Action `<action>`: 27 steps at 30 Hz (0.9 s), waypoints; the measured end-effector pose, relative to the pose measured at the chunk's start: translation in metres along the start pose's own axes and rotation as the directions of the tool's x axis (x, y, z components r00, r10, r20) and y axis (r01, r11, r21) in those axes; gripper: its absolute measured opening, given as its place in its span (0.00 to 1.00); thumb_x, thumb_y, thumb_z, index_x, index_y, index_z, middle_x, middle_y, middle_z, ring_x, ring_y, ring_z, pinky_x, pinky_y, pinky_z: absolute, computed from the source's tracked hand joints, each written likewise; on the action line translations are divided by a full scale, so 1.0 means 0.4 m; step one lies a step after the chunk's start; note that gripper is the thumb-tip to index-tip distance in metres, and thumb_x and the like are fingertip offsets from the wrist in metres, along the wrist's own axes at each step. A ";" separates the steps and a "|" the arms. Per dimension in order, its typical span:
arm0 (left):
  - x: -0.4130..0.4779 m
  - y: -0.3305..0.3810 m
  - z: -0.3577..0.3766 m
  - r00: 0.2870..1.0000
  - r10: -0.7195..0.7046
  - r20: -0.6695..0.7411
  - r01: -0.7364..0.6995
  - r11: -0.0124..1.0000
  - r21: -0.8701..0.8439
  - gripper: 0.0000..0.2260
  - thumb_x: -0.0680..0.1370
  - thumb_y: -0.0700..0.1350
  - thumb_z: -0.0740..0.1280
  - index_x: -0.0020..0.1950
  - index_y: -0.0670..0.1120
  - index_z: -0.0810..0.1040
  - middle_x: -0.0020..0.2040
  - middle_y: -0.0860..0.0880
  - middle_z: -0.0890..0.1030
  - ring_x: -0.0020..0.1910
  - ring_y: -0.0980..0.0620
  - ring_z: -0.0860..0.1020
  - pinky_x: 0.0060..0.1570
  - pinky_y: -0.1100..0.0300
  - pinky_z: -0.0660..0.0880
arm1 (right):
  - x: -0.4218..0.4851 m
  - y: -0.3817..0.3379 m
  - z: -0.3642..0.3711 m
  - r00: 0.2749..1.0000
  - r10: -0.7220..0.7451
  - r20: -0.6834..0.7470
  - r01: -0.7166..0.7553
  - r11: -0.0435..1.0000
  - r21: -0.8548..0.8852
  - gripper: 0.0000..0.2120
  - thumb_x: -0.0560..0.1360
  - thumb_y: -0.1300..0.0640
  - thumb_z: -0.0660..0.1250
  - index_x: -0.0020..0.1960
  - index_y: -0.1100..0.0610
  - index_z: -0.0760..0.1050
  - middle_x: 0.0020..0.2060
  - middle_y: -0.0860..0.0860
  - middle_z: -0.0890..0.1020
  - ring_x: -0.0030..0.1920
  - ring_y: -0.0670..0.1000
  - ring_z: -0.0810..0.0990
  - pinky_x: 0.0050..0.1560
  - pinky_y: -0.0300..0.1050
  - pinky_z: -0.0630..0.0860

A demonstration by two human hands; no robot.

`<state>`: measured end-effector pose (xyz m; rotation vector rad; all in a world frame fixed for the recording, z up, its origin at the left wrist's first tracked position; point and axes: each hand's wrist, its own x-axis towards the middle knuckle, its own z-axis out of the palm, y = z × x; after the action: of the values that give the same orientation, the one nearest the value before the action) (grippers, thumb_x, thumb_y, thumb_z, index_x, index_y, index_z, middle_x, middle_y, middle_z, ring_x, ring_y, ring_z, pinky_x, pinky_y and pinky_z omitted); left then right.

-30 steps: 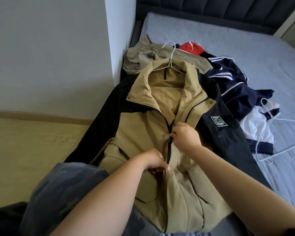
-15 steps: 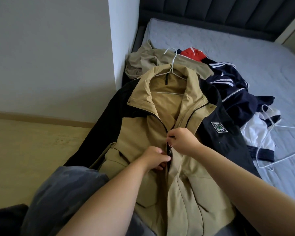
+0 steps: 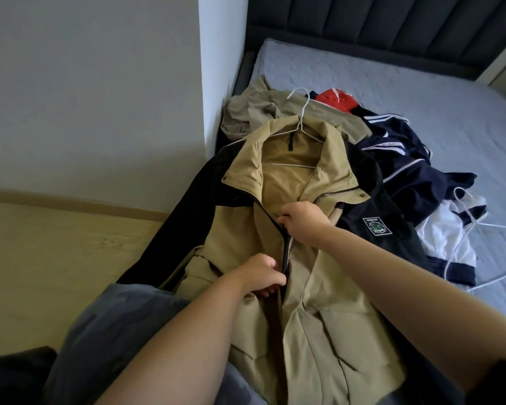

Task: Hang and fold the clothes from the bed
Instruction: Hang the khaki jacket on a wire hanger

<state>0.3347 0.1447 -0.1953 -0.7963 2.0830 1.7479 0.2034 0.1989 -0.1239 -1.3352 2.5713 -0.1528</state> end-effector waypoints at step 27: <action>0.034 0.015 -0.039 0.946 0.136 -0.294 -0.139 0.990 0.008 0.13 0.69 0.53 0.73 0.47 0.52 0.72 0.45 0.56 0.79 0.45 0.55 0.79 0.41 0.62 0.76 | 0.042 0.000 -0.100 0.994 0.108 -0.025 -0.093 0.938 0.335 0.18 0.79 0.58 0.62 0.30 0.53 0.69 0.29 0.49 0.73 0.32 0.47 0.72 0.32 0.40 0.65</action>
<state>0.3220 0.1273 -0.1947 -0.9891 2.3729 1.8081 0.1840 0.1845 -0.0881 -1.0837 2.4967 -0.5763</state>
